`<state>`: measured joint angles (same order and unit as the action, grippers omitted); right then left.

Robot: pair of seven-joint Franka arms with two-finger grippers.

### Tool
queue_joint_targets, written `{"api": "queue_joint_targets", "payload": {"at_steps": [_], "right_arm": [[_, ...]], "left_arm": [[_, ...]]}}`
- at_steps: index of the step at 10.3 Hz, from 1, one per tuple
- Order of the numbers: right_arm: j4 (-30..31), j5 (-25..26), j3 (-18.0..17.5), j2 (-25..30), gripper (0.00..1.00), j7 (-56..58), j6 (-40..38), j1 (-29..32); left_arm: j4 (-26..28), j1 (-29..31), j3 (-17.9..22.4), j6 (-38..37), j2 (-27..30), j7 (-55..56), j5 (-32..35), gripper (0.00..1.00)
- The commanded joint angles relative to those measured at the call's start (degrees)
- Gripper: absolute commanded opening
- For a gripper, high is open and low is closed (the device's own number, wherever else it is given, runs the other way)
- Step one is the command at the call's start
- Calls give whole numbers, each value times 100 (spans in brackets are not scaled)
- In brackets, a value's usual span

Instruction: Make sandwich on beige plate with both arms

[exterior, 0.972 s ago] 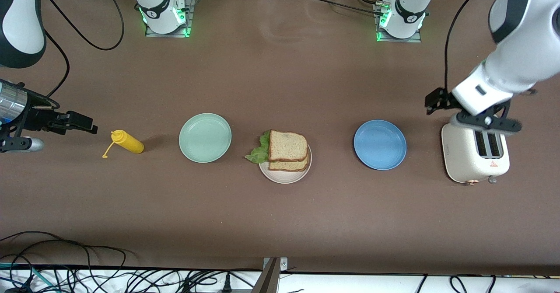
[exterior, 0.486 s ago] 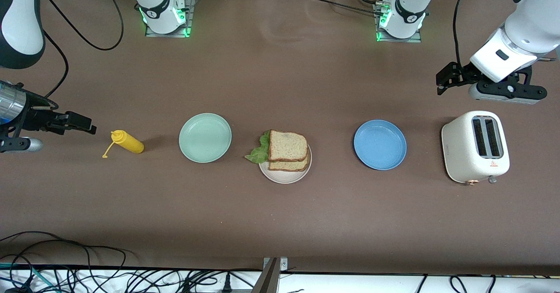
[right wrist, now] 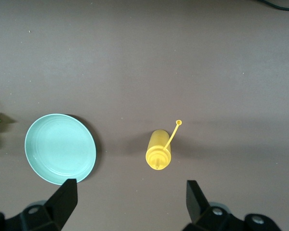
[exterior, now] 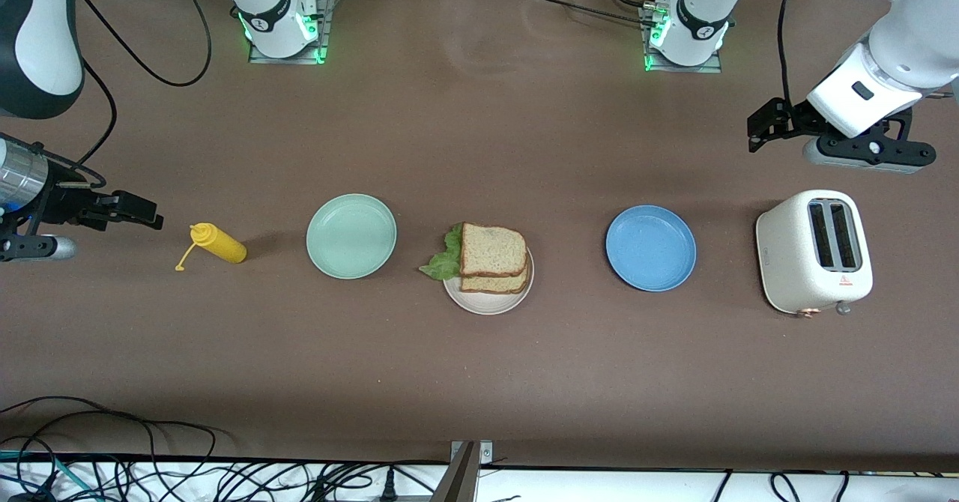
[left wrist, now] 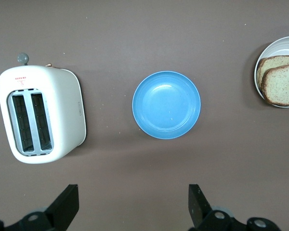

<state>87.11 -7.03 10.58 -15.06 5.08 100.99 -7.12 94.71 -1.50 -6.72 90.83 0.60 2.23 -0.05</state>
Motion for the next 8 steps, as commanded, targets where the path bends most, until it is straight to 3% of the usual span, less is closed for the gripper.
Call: {"api": "queue_joint_targets", "payload": {"at_steps": [1,8], "right_arm": [[157,115,-30,152,100,-33,61,-8],[385,149,-73,292,100,-392,79,-87]], "left_arm": [[-322,27,22,-214,-201,85,-39,100],[-322,229,13,-241,-201,93,-83,100]]}}
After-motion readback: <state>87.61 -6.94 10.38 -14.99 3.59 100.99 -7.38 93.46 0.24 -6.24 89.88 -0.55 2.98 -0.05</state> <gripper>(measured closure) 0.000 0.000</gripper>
